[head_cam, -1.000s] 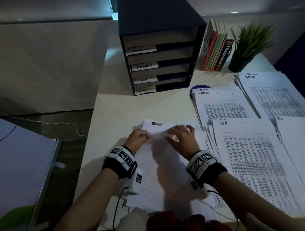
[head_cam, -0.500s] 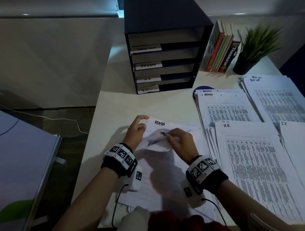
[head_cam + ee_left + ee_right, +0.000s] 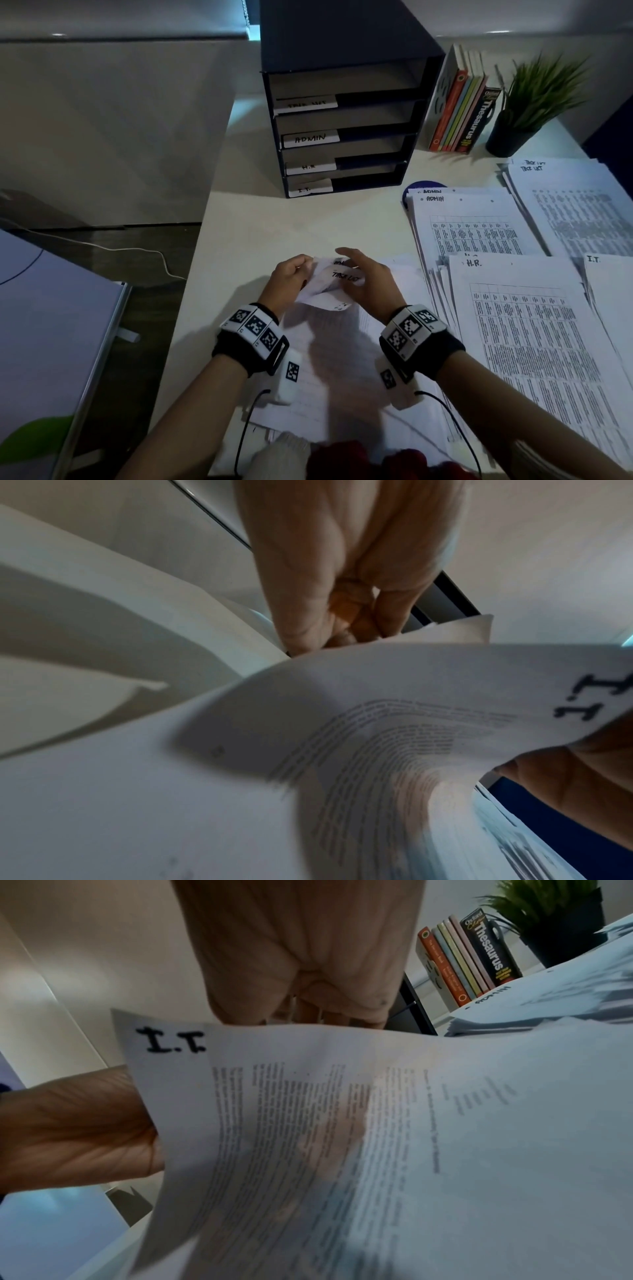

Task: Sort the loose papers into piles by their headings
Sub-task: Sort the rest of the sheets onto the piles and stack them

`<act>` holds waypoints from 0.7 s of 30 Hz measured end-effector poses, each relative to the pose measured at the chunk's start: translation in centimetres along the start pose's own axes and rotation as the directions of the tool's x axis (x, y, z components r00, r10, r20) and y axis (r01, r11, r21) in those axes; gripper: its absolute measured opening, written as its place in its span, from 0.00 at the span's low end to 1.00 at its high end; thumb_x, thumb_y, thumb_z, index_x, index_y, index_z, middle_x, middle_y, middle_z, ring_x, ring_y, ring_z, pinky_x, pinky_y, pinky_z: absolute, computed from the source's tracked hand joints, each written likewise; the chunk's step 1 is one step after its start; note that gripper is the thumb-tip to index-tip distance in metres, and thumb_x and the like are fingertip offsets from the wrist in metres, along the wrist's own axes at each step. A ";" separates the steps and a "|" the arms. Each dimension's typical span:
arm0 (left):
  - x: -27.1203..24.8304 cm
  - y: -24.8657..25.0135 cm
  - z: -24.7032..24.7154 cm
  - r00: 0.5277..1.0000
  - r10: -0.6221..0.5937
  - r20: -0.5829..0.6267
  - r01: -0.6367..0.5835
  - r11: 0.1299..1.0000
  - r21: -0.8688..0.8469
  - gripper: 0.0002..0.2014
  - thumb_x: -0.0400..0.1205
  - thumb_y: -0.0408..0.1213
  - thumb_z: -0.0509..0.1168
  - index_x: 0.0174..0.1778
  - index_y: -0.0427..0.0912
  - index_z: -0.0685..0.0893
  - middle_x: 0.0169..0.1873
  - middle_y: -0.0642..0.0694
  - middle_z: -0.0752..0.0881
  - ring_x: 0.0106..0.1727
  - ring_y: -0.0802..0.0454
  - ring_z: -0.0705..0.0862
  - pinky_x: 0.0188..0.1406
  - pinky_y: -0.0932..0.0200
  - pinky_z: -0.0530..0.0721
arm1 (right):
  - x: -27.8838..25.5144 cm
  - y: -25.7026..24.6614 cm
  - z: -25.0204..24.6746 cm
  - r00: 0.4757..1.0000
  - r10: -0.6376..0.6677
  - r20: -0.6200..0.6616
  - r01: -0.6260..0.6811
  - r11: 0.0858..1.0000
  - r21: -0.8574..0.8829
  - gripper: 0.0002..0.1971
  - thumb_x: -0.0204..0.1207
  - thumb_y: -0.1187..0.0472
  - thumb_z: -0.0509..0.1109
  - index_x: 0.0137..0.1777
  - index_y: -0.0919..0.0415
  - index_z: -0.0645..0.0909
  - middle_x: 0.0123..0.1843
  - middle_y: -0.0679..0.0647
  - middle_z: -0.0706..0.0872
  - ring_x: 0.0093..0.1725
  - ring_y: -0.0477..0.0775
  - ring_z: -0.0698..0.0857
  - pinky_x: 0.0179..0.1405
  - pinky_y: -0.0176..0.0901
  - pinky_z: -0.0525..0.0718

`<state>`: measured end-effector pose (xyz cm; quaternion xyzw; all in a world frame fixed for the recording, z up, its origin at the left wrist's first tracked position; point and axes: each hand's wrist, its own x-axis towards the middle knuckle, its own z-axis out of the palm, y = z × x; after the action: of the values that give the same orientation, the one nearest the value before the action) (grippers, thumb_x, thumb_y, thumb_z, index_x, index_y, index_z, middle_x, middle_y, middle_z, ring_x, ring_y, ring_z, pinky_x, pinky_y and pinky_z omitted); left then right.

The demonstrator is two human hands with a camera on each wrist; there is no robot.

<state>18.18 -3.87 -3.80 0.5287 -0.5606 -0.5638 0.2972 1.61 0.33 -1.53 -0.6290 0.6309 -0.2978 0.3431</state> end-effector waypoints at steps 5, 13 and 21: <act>0.4 -0.6 0.0 0.996 -0.059 -0.067 0.063 0.996 0.060 0.17 0.85 0.33 0.56 0.28 0.40 0.73 0.23 0.45 0.68 0.27 0.52 0.65 0.30 0.58 0.63 | -0.9 1.0 0.3 0.984 -0.121 -0.127 0.116 0.992 -0.041 0.14 0.66 0.74 0.73 0.53 0.64 0.84 0.51 0.58 0.87 0.47 0.59 0.86 0.49 0.39 0.81; 0.5 -0.5 0.0 0.973 -0.178 -0.144 0.185 0.982 0.036 0.04 0.83 0.31 0.58 0.46 0.40 0.78 0.41 0.39 0.80 0.42 0.48 0.78 0.48 0.54 0.77 | -4.1 2.0 0.8 0.953 -0.286 -0.100 0.258 0.940 -0.224 0.08 0.57 0.63 0.73 0.37 0.58 0.88 0.36 0.50 0.88 0.37 0.48 0.83 0.39 0.48 0.76; -0.8 -0.6 0.1 0.999 -0.052 -0.010 0.053 0.982 0.182 0.26 0.80 0.23 0.58 0.64 0.59 0.65 0.68 0.23 0.71 0.70 0.28 0.70 0.61 0.36 0.76 | -1.4 0.6 0.6 0.993 -0.067 -0.097 0.058 0.994 -0.094 0.20 0.73 0.69 0.71 0.65 0.61 0.73 0.50 0.55 0.89 0.51 0.56 0.87 0.61 0.45 0.72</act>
<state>18.52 -2.94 -4.18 0.5696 -0.5950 -0.5165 0.2341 1.70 1.74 -2.32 -0.6478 0.6401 -0.3103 0.2726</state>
